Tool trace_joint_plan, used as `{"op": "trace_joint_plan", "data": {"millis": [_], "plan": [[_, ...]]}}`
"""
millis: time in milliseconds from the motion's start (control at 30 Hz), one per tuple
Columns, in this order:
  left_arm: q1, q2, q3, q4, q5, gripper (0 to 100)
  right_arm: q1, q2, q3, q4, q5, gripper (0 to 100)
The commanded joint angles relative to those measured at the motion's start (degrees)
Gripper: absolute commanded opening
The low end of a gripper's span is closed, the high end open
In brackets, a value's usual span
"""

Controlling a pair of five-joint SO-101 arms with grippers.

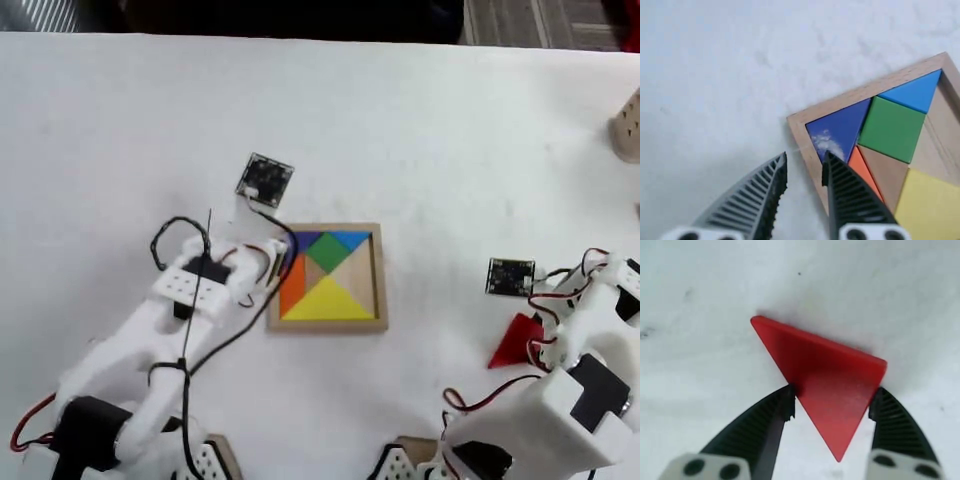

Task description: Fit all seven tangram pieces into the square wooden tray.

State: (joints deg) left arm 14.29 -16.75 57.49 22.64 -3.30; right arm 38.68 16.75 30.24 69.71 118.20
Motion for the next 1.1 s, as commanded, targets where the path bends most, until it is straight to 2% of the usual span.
{"op": "trace_joint_plan", "data": {"millis": [0, 233, 333, 433, 567, 733, 833, 1000, 1067], "plan": [[0.0, -2.8, -0.7, -1.3, -0.5, 13, -2.3, 1.3, 4.7, -1.0, -0.4, 23.0], [0.0, -2.8, -0.7, -1.3, -0.5, 13, -0.7, 1.2, 4.7, -1.4, -0.4, 23.0], [0.0, -2.8, -0.7, -1.3, -0.5, 13, 2.0, -1.5, 6.3, -5.1, -0.4, 23.0], [0.1, -2.8, -0.7, -1.3, -0.5, 13, 4.8, -6.7, 11.7, -10.4, 2.2, 23.0], [0.1, -2.8, -0.7, -1.3, -0.5, 13, 5.1, -16.2, 23.3, -15.5, 3.1, 23.0], [0.1, -2.8, -0.8, -1.3, -0.5, 13, 0.6, -27.1, 34.5, -24.1, -6.8, 22.6], [0.1, -2.8, -0.8, -1.3, -0.5, 13, -0.8, -28.9, 36.0, -26.8, -9.8, 21.3], [0.1, -2.8, -0.7, -1.3, -0.5, 13, -3.3, -29.5, 35.7, -27.0, -13.2, 0.5], [0.1, -2.8, -0.7, -1.3, -0.5, 13, -2.7, -29.5, 34.2, -26.9, -15.2, 4.2]]}}
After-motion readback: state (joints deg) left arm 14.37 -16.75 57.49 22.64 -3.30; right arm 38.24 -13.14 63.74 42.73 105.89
